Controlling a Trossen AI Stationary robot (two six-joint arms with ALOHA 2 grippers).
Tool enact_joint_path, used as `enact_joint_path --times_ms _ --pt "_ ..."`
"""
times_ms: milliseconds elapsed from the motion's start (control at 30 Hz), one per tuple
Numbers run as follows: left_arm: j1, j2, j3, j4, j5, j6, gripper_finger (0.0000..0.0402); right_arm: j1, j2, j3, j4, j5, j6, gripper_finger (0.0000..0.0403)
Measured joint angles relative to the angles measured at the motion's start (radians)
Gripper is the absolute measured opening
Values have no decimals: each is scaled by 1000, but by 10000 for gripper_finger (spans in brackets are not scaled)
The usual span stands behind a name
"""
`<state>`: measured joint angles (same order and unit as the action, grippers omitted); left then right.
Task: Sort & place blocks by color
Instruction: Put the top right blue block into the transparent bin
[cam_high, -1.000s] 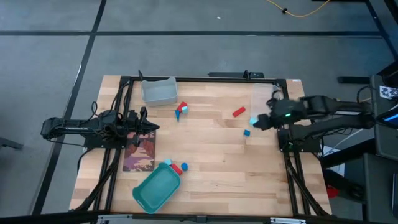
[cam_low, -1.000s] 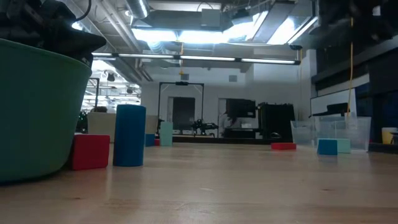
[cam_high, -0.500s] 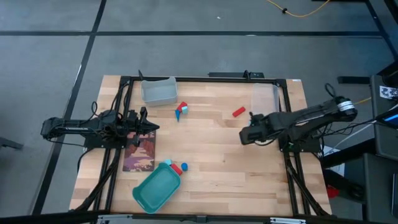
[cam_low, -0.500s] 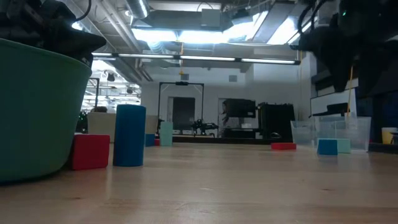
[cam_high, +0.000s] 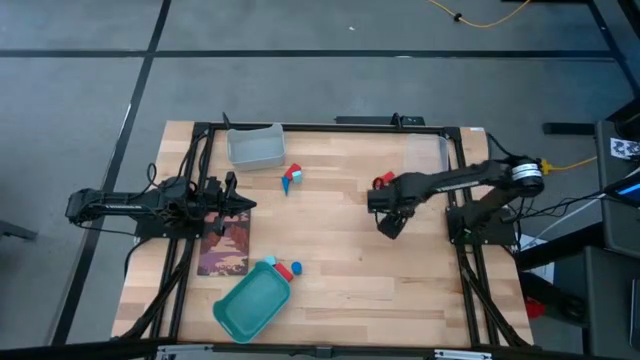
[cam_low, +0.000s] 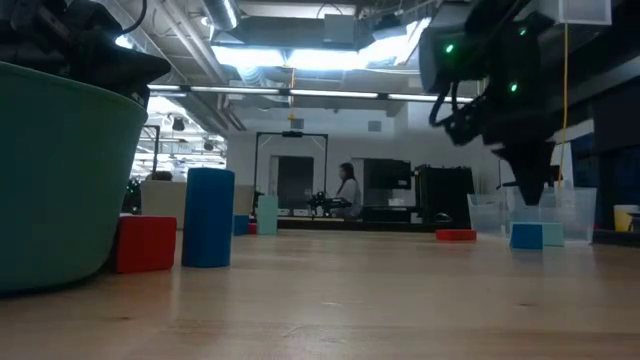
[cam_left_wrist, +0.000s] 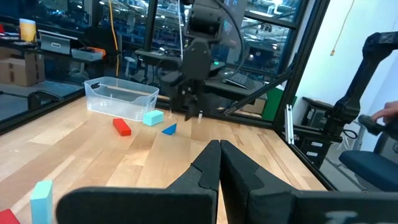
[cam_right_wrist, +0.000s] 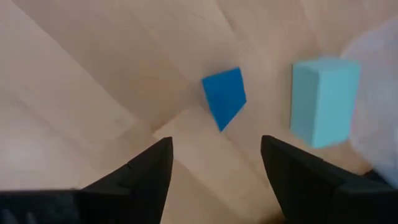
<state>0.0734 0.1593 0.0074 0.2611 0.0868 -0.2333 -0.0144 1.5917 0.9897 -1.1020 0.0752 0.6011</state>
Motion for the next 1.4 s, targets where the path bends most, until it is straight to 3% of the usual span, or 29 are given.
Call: enact_joint_path --times_ms 200,400,1100,1267,1400 --pt "0 0 0 0 0 0 0 -49 88 0 70 -51 -162 248" --pt "0 0 0 0 0 0 0 -66 149 0 83 -51 -215 248" --pt "0 0 0 0 0 0 0 -67 229 2 81 -36 -224 224" --pt "0 0 0 0 0 0 0 -67 230 1 83 -36 -208 204" --pt "0 0 0 0 0 0 0 -67 231 0 87 -41 -205 162"
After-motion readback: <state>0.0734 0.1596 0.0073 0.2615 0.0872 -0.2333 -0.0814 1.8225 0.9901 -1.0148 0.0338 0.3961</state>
